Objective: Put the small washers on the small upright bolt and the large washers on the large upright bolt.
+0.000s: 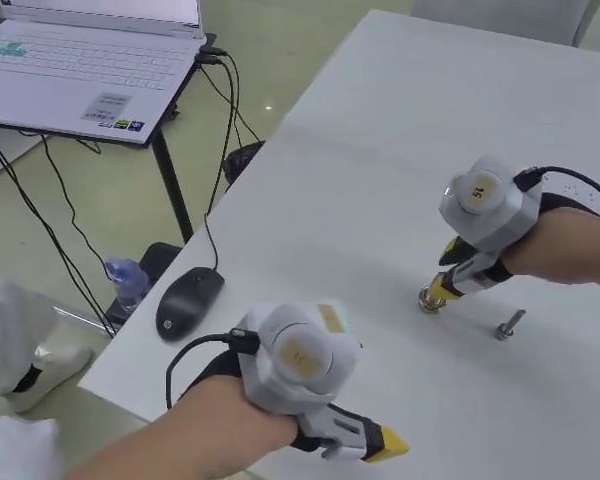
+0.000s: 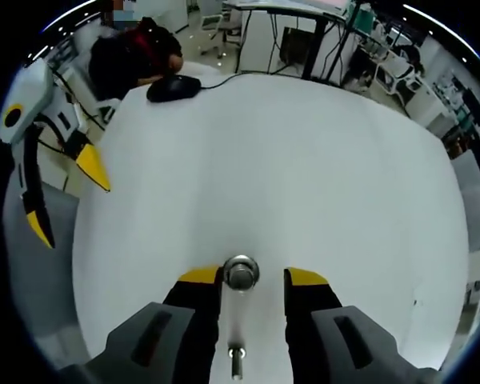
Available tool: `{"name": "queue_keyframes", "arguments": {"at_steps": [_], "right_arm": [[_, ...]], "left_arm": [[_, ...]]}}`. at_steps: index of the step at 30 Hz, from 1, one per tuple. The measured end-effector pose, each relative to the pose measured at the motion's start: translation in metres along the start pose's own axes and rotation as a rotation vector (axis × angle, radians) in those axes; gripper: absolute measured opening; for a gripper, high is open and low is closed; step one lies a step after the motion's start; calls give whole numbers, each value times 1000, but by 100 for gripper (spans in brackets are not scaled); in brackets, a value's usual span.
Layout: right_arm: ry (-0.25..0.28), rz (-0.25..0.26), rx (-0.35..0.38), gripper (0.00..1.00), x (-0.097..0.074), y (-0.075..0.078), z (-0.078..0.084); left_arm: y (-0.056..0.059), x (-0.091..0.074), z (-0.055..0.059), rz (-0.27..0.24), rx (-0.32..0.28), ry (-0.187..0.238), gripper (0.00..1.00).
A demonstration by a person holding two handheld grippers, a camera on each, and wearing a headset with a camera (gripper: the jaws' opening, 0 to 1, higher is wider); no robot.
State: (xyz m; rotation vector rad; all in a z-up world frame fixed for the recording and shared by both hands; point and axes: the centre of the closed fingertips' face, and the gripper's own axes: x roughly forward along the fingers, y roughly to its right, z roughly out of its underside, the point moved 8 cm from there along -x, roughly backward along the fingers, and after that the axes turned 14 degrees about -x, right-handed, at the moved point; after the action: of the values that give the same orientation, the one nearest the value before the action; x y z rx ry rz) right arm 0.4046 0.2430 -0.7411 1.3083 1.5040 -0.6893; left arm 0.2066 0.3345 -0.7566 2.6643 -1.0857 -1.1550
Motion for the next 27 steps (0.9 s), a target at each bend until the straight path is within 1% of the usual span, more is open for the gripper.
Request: {"name": "queue_keyframes", "arguments": {"at_steps": [1, 2, 3, 4, 6, 7, 9, 11, 13, 14, 18, 22, 23, 25, 26, 27], "right_arm": [[12, 13, 6, 32, -4, 0, 1], [27, 36, 20, 32, -9, 1, 3], [48, 59, 17, 32, -13, 2, 4], [58, 63, 24, 33, -16, 1, 6], [60, 83, 31, 33, -23, 0, 13], [70, 97, 38, 33, -26, 0, 16], [79, 109, 62, 33, -29, -2, 24], [88, 123, 71, 33, -32, -5, 29], [98, 135, 99, 34, -35, -8, 36], [113, 142, 118, 35, -37, -10, 40], [143, 174, 166, 38, -44, -17, 49], [213, 214, 245, 39, -53, -28, 56], [220, 225, 257, 39, -55, -30, 58], [253, 266, 289, 39, -62, -36, 61], [270, 302, 314, 39, -66, -40, 63], [283, 303, 323, 39, -68, -45, 64]], "left_arm": [[0, 0, -1, 0, 2, 2, 68], [0, 0, -3, -2, 8, 9, 68], [0, 0, -4, -2, 9, 11, 68], [0, 0, -4, -1, 9, 11, 69], [-1, 2, -6, -7, 16, 12, 70], [-2, 2, -7, -13, 18, 14, 71], [-3, 2, -8, -14, 18, 14, 71], [-4, 2, -10, -20, 12, 26, 72], [-5, 2, -11, -22, 7, 28, 72], [-6, 2, -12, -29, 8, 30, 72], [-9, 1, -14, -37, 4, 36, 73], [-13, 0, -16, -43, -5, 40, 73], [-13, -1, -17, -43, -9, 44, 73], [-13, -2, -18, -45, -12, 51, 73], [-13, -3, -18, -46, -13, 53, 74], [-12, -4, -18, -47, -13, 55, 74]]}}
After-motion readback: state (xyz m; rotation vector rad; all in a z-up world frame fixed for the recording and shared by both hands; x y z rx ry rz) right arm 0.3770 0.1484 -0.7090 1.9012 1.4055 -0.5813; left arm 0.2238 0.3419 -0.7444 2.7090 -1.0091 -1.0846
